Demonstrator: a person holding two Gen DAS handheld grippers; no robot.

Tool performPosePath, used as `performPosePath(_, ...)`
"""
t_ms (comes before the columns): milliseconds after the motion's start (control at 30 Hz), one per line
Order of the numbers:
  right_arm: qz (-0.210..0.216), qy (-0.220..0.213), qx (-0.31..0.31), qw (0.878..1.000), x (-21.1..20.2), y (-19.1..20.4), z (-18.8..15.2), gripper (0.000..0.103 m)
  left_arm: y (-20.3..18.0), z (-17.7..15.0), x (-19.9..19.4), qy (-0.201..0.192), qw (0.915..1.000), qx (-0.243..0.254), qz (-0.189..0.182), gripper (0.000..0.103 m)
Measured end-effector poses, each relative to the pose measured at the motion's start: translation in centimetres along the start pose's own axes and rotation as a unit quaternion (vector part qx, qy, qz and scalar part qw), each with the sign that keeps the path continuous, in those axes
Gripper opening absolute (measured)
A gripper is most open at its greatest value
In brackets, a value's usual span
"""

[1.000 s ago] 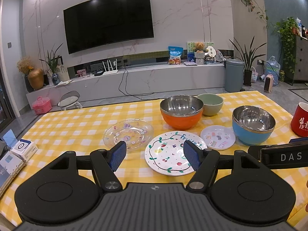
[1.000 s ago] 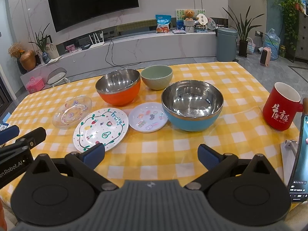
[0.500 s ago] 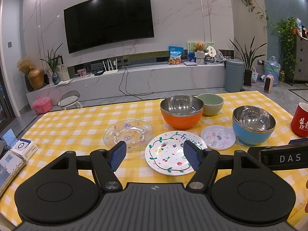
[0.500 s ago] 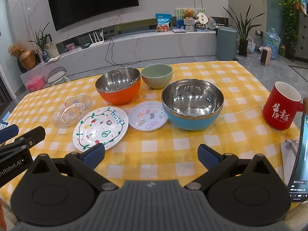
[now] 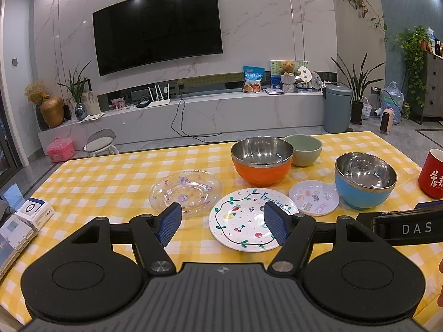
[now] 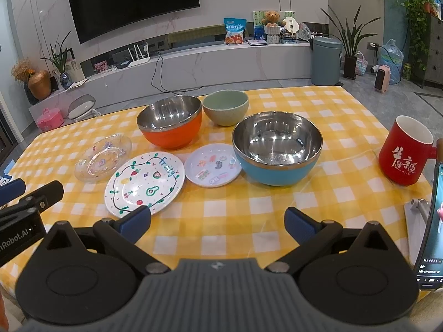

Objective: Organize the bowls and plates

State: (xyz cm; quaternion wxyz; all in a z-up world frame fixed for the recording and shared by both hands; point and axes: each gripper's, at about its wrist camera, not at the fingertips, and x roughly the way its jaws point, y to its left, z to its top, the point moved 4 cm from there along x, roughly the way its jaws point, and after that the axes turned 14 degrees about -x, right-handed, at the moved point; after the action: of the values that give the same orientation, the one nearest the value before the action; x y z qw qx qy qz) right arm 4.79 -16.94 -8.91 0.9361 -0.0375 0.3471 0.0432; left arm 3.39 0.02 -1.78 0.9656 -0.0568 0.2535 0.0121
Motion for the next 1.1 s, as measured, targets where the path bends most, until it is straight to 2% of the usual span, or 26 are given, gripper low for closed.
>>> performPosePath(233, 0.012, -0.007, 0.009, 1.000, 0.2, 0.1, 0.1, 0.100, 0.8, 0.8, 0.4, 0.021, 0.9987, -0.043, -0.019, 0.080)
performPosePath(367, 0.046, -0.016, 0.044, 0.998, 1.3, 0.2, 0.1, 0.100, 1.8, 2.0, 0.5, 0.001, 0.9987, -0.050, -0.015, 0.080)
performPosePath(533, 0.052, -0.023, 0.062, 0.996, 2.7, 1.0, 0.3, 0.100, 3.4, 3.4, 1.8, 0.019, 0.9914, -0.124, -0.038, 0.075)
performPosePath(633, 0.047, -0.031, 0.052, 0.997, 3.4, 1.6, 0.7, 0.096, 4.1, 4.7, 2.2, -0.006, 0.9891, -0.136, -0.056, 0.071)
performPosePath(733, 0.037, -0.044, 0.020, 0.998, 3.8, 2.3, 1.5, 0.091, 4.4, 5.8, 3.0, -0.011, 0.9891, -0.132, -0.065, 0.068)
performPosePath(867, 0.037, -0.051, 0.010, 0.998, 4.8, 3.1, 2.4, 0.084, 4.2, 4.9, 5.3, 0.047, 0.9903, -0.121, -0.051, 0.065)
performPosePath(1000, 0.051, -0.050, 0.031, 0.997, 6.3, 3.7, 2.9, 0.077, 4.7, 3.7, 6.7, 0.064, 0.9881, -0.126, -0.059, 0.064)
performPosePath(1067, 0.051, -0.051, 0.022, 0.997, 7.0, 4.3, 3.1, 0.076, 5.2, 3.1, 7.4, 0.068, 0.9875, -0.129, -0.059, 0.062)
performPosePath(1100, 0.048, -0.052, 0.016, 0.997, 7.2, 4.5, 3.1, 0.073, 5.4, 2.7, 7.8, 0.083, 0.9861, -0.133, -0.056, 0.061)
